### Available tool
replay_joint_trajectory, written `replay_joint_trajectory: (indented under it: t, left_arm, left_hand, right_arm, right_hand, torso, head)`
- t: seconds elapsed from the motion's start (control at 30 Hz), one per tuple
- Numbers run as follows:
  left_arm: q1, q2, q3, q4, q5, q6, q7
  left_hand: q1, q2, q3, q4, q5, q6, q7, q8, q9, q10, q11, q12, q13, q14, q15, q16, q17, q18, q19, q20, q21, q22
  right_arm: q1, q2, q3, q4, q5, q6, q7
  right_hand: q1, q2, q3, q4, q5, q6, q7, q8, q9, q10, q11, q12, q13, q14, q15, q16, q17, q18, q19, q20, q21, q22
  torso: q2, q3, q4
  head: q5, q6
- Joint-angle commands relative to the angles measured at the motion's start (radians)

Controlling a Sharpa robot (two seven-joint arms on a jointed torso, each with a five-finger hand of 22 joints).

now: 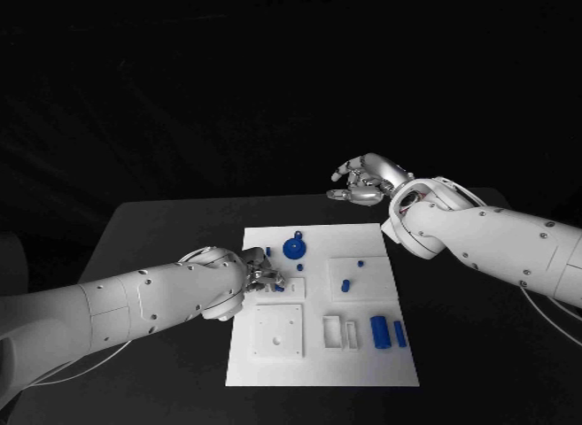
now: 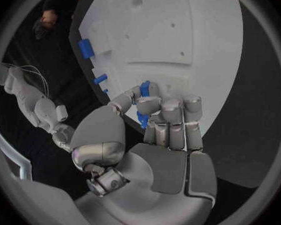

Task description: Assemble the parts on the task board

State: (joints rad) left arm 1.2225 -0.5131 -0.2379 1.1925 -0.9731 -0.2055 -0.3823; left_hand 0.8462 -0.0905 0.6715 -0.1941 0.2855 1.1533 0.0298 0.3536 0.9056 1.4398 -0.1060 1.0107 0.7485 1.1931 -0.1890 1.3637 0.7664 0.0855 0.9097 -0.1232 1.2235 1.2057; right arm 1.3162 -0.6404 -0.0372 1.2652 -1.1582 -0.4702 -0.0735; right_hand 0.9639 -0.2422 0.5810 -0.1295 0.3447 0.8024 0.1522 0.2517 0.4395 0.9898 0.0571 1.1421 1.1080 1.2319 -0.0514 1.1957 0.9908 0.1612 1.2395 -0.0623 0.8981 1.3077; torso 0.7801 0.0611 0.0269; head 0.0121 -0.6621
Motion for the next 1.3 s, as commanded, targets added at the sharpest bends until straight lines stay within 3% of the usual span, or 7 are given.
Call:
replay_joint_trajectory:
  t: [0.03,0.13,0.87,0.93,0.97,1.1,1.3]
  left_arm:
    - [-0.002,0.006,0.0,0.004,-0.003,0.007,0.011]
    - [-0.002,0.008,0.0,0.002,-0.002,0.011,0.012]
    - [-0.007,0.012,0.0,-0.006,0.002,0.01,0.01]
    - [-0.007,0.012,0.0,-0.007,0.002,0.009,0.009]
    - [-0.007,0.012,0.0,-0.008,0.002,0.009,0.009]
    - [-0.007,0.012,0.0,-0.012,0.014,0.018,0.008]
    - [-0.007,0.01,0.0,-0.018,0.029,0.022,0.01]
  left_hand:
    - [0.034,0.038,0.0,-0.004,-0.011,0.129,-0.055,0.004,0.001,-0.032,-0.024,0.005,-0.002,-0.005,-0.006,0.005,-0.002,0.002,-0.005,-0.131,0.004,0.001]
    - [0.007,0.014,-0.018,0.018,-0.021,0.129,-0.055,0.003,0.001,-0.032,-0.024,0.006,-0.004,-0.005,-0.006,0.006,-0.004,0.001,-0.004,-0.13,0.003,0.0]
    - [-0.021,-0.003,-0.072,0.026,-0.022,0.128,-0.056,0.004,0.003,-0.035,-0.025,0.01,-0.007,-0.007,-0.009,0.009,-0.008,0.005,-0.006,-0.132,0.001,0.0]
    - [-0.022,-0.009,-0.074,0.037,-0.058,0.128,-0.057,0.003,0.003,-0.035,-0.026,0.01,-0.009,-0.008,-0.011,0.009,-0.01,0.006,-0.005,-0.133,0.0,-0.001]
    - [-0.023,-0.015,-0.076,0.045,-0.111,0.127,-0.057,0.003,0.003,-0.035,-0.026,0.011,-0.01,-0.008,-0.012,0.01,-0.01,0.007,-0.005,-0.134,-0.001,-0.001]
    - [-0.025,-0.042,-0.075,0.082,-0.224,0.127,-0.058,0.003,0.004,-0.036,-0.027,0.013,-0.014,-0.009,-0.015,0.012,-0.014,0.009,-0.006,-0.134,-0.004,-0.002]
    - [-0.058,-0.116,-0.072,0.149,-0.237,0.126,-0.057,0.004,0.008,-0.037,-0.026,0.015,-0.015,-0.013,-0.015,0.015,-0.015,0.011,-0.005,-0.135,-0.005,-0.004]
  right_arm:
    - [0.0,0.001,0.001,0.0,0.001,0.014,0.003]
    - [0.0,0.001,0.001,0.0,0.001,0.014,0.003]
    - [0.0,0.001,0.001,0.0,0.002,0.015,0.003]
    - [0.0,0.001,0.001,0.0,0.002,0.015,0.003]
    - [0.0,0.001,0.001,0.0,0.002,0.015,0.003]
    - [0.0,0.0,0.001,0.0,0.002,0.015,0.003]
    - [0.0,0.0,0.001,0.0,0.002,0.015,0.003]
  right_hand:
    - [0.004,0.004,-0.003,0.002,0.007,-0.013,0.019,0.003,0.0,-0.01,0.0,0.006,-0.002,-0.001,-0.002,-0.003,-0.002,0.101,0.003,-0.006,-0.004,0.008]
    - [0.004,0.004,-0.003,0.002,0.008,-0.013,0.019,0.003,0.0,-0.01,0.0,0.006,-0.002,-0.001,-0.002,-0.003,-0.002,0.101,0.003,-0.006,-0.004,0.008]
    - [0.003,0.005,-0.003,0.004,0.012,-0.013,0.019,0.003,0.0,-0.011,0.0,0.007,-0.004,-0.001,-0.002,-0.003,-0.002,0.101,0.003,-0.006,-0.005,0.009]
    - [0.003,0.005,-0.003,0.004,0.013,-0.013,0.019,0.003,0.0,-0.011,0.0,0.007,-0.004,-0.001,-0.002,-0.003,-0.002,0.101,0.003,-0.006,-0.005,0.009]
    - [0.002,0.005,-0.003,0.004,0.013,-0.013,0.019,0.003,0.0,-0.011,0.0,0.007,-0.004,-0.001,-0.002,-0.003,-0.002,0.101,0.003,-0.006,-0.005,0.009]
    - [0.002,0.005,-0.004,0.004,0.013,-0.013,0.019,0.003,0.0,-0.011,0.0,0.007,-0.004,-0.001,-0.002,-0.003,-0.002,0.101,0.003,-0.006,-0.005,0.009]
    - [0.002,0.005,-0.004,0.005,0.014,-0.013,0.019,0.003,0.0,-0.012,0.0,0.008,-0.005,-0.002,-0.002,-0.003,-0.002,0.101,0.003,-0.006,-0.005,0.009]
  torso:
    - [0.0,0.0004,-0.0002]
    - [0.0,0.0007,-0.0011]
    - [0.0,0.0002,0.0]
    - [0.0,0.0001,-0.0001]
    - [0.0,0.0001,-0.0001]
    - [0.001,0.0001,0.0001]
    - [0.0,-0.0004,0.0]
  head:
    - [0.001,0.0]
    - [0.001,0.0]
    - [-0.003,-0.002]
    - [-0.003,-0.002]
    - [-0.003,-0.002]
    - [-0.003,-0.002]
    - [-0.004,-0.001]
